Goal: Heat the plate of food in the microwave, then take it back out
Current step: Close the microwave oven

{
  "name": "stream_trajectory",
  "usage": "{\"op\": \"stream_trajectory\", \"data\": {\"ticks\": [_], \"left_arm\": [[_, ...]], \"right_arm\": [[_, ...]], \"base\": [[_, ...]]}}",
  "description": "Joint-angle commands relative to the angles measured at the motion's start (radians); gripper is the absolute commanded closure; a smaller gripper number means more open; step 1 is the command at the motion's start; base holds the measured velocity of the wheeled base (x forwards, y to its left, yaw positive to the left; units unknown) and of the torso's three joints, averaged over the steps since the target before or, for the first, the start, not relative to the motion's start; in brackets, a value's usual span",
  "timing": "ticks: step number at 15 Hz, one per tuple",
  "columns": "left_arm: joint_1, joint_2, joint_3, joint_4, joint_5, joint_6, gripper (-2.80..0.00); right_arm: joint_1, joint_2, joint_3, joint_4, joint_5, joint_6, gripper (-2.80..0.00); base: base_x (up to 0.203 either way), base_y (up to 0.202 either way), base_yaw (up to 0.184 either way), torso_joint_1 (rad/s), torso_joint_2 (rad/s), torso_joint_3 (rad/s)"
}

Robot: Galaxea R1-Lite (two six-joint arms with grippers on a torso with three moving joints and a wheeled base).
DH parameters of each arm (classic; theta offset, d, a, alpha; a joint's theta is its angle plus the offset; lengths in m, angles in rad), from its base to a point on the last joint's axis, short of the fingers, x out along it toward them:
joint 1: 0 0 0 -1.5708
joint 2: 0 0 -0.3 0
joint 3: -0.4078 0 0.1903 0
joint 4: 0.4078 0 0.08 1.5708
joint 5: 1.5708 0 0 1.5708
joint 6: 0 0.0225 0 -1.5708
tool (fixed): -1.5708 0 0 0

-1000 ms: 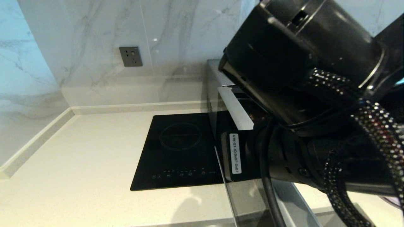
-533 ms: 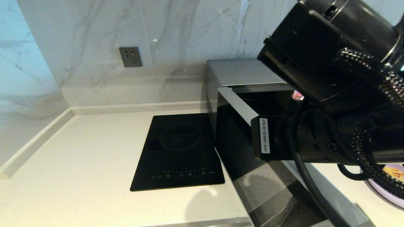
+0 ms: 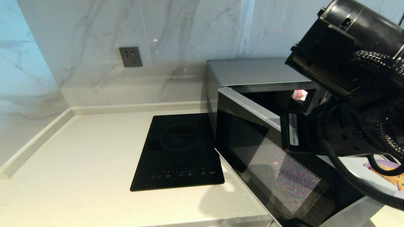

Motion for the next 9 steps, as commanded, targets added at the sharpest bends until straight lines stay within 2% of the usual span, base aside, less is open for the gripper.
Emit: {"op": "stream_trajectory", "data": {"ticks": [1,9], "left_arm": [[0.000,0.001,0.000,-0.001,0.000,-0.001,0.00],[0.000,0.001,0.000,-0.001,0.000,-0.001,0.00]], "right_arm": [[-0.038,-0.006,0.000,0.022,-0.002,0.011,0.00],[-0.162,-0.023,0.024,0.022,0.002,0.016,0.00]], "base": [[0.000,0.000,0.000,0.000,0.00,0.000],[0.000,0.000,0.000,0.000,0.00,0.000]]}}
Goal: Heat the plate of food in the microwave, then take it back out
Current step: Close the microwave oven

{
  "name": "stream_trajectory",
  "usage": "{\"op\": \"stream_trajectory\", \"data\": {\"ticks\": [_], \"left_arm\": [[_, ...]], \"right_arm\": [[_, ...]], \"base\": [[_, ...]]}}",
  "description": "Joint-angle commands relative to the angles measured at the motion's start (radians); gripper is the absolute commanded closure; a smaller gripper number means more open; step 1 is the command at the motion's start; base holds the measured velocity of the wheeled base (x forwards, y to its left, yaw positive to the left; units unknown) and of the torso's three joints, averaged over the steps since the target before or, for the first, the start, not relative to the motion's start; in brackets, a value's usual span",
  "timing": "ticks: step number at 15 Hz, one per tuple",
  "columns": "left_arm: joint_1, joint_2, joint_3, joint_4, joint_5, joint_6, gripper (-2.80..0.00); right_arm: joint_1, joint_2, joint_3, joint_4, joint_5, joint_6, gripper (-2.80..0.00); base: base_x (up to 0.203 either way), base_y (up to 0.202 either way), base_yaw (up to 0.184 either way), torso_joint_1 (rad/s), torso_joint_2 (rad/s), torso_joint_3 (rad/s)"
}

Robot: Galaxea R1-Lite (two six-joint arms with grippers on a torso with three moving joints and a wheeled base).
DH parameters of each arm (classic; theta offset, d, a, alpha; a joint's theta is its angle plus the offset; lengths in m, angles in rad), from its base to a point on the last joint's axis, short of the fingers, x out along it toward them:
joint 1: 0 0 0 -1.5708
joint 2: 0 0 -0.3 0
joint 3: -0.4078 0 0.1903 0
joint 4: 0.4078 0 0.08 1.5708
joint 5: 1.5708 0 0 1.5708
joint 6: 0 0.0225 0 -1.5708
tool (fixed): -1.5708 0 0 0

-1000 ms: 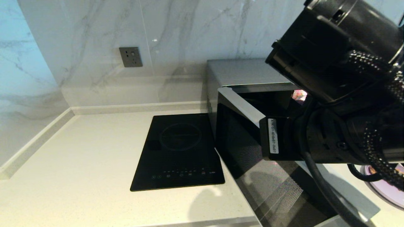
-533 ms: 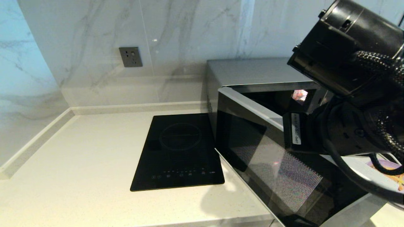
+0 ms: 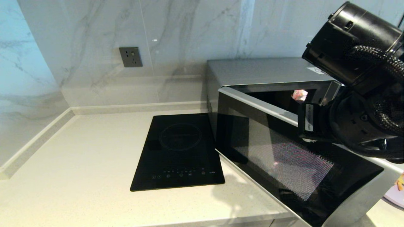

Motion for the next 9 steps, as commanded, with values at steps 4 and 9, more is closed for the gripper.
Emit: {"op": "stream_trajectory", "data": {"ticks": [4,9], "left_arm": [[0.000,0.001,0.000,-0.001,0.000,-0.001,0.00],[0.000,0.001,0.000,-0.001,0.000,-0.001,0.00]], "right_arm": [[-0.117,-0.001,0.008,-0.005,0.001,-0.002,0.00],[-0.198,0.004,0.026,-0.061,0.001,-0.023,0.00]], "base": [[0.000,0.000,0.000,0.000,0.00,0.000],[0.000,0.000,0.000,0.000,0.00,0.000]]}}
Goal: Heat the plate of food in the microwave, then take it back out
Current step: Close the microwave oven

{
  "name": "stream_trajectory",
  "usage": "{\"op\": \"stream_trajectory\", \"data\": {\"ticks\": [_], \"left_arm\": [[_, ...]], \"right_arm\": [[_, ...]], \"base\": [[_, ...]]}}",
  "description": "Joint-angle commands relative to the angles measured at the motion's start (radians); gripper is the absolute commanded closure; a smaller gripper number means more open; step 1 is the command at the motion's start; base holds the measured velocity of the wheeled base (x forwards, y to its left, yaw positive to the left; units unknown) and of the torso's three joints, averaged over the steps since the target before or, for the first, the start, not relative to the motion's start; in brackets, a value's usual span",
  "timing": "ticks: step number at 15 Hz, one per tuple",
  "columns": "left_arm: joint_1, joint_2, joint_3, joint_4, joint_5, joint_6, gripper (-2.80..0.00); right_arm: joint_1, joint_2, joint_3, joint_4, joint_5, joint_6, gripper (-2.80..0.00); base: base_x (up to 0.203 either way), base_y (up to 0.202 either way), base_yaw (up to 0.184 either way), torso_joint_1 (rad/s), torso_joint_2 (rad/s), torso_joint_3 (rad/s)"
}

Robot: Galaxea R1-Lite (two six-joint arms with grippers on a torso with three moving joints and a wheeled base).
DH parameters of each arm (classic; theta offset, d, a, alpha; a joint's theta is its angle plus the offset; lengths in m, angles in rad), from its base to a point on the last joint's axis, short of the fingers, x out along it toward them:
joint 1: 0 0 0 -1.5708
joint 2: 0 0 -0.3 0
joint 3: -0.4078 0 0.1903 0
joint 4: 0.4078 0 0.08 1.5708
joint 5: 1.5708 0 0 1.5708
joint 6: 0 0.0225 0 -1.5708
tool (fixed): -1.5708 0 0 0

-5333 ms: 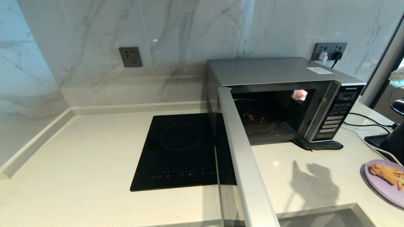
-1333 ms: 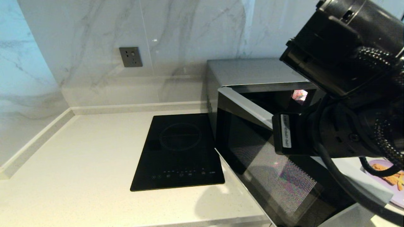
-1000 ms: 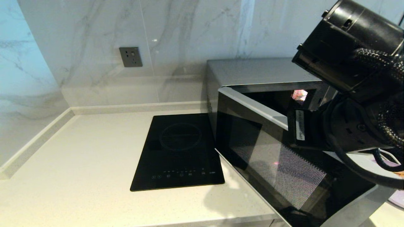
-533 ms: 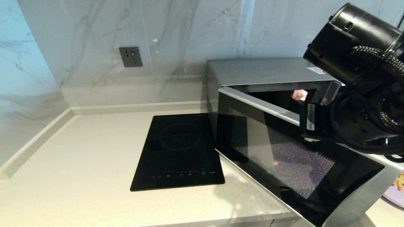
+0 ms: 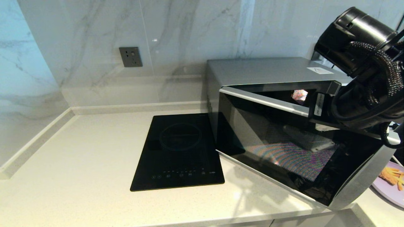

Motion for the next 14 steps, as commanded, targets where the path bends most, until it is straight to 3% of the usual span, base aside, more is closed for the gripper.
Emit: {"op": "stream_trajectory", "data": {"ticks": [1,14], "left_arm": [[0.000,0.001,0.000,0.000,0.000,0.000,0.00],[0.000,0.001,0.000,0.000,0.000,0.000,0.00]], "right_arm": [[-0.038,0.007,0.005,-0.010,-0.003,-0.007,0.00],[-0.211,0.070,0.006,-0.179,-0.003,-0.079,0.00]], "base": [[0.000,0.000,0.000,0.000,0.00,0.000],[0.000,0.000,0.000,0.000,0.00,0.000]]}}
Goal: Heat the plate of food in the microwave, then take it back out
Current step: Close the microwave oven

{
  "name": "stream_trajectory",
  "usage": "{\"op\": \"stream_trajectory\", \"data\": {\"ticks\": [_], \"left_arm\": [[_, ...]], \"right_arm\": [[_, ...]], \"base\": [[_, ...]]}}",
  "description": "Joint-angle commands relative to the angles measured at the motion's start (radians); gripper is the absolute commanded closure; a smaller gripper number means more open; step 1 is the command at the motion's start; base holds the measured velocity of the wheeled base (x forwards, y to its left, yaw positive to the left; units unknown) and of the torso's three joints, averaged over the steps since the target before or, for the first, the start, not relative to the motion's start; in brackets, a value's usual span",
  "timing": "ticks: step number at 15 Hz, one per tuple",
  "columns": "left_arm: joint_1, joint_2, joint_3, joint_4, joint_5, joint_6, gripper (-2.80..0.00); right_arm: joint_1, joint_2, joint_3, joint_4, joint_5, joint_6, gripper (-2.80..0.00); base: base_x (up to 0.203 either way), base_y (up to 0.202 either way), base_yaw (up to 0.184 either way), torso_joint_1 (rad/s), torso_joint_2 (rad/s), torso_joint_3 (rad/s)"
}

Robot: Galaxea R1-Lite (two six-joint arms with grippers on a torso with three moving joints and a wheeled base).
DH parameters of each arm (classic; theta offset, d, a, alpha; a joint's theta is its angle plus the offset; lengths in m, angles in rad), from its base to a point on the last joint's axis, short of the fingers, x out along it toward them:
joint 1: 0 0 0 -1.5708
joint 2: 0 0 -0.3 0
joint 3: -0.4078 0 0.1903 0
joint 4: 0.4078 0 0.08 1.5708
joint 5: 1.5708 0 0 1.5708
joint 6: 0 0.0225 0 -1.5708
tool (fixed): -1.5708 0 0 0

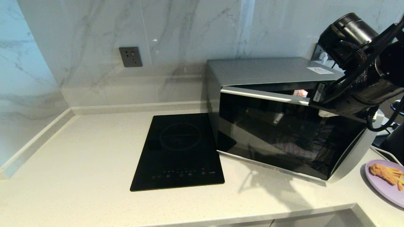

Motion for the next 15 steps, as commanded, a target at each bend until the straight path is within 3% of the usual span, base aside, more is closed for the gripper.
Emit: {"op": "stream_trajectory", "data": {"ticks": [1,15], "left_arm": [[0.000,0.001,0.000,0.000,0.000,-0.001,0.00],[0.000,0.001,0.000,0.000,0.000,-0.001,0.00]], "right_arm": [[-0.021,0.017,0.002,-0.022,-0.004,-0.010,0.00],[-0.069,0.123,-0.028,-0.164,-0.015,-0.017,0.00]], "base": [[0.000,0.000,0.000,0.000,0.00,0.000],[0.000,0.000,0.000,0.000,0.00,0.000]]}}
